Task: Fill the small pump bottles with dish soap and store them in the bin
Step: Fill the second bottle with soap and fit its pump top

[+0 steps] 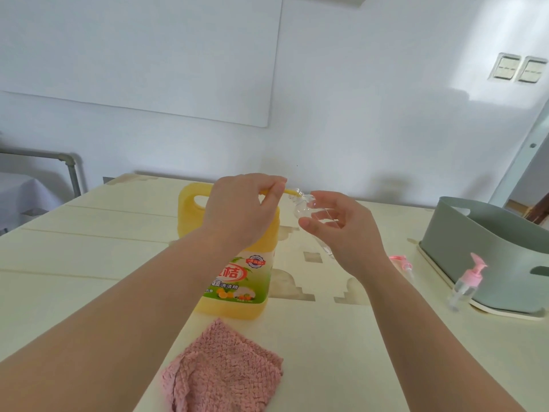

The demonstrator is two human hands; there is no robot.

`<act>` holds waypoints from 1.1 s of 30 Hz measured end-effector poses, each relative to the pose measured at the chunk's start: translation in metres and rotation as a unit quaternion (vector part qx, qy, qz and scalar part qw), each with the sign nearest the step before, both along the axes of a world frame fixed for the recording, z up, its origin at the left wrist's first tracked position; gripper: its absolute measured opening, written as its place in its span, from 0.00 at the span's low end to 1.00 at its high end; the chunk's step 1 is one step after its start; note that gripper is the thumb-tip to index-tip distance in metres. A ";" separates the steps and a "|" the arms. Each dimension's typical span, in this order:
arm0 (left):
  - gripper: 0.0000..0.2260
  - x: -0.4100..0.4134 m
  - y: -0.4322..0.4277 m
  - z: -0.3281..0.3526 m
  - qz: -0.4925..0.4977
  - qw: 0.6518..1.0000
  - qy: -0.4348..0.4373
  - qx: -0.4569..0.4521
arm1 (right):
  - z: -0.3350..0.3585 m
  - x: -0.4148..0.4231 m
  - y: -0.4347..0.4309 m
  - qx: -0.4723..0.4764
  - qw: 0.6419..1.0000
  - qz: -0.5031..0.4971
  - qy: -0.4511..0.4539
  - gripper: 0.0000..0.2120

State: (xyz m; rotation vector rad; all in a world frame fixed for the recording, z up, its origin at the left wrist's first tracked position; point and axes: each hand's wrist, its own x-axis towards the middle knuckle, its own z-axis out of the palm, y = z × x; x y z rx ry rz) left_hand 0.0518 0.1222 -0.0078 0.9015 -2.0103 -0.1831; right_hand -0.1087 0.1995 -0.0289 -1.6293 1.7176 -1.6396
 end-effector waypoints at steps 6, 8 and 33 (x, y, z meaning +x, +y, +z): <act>0.13 -0.001 0.005 0.000 0.017 1.000 -0.020 -0.009 | -0.005 0.003 0.005 -0.003 1.000 0.006 -0.021 0.16; 0.14 0.003 0.004 0.004 0.016 0.999 -0.045 0.019 | -0.004 0.004 0.006 -0.001 1.000 0.009 -0.022 0.16; 0.16 -0.004 0.000 -0.013 0.021 0.997 0.000 -0.070 | -0.014 0.006 0.000 -0.054 0.998 -0.010 -0.028 0.17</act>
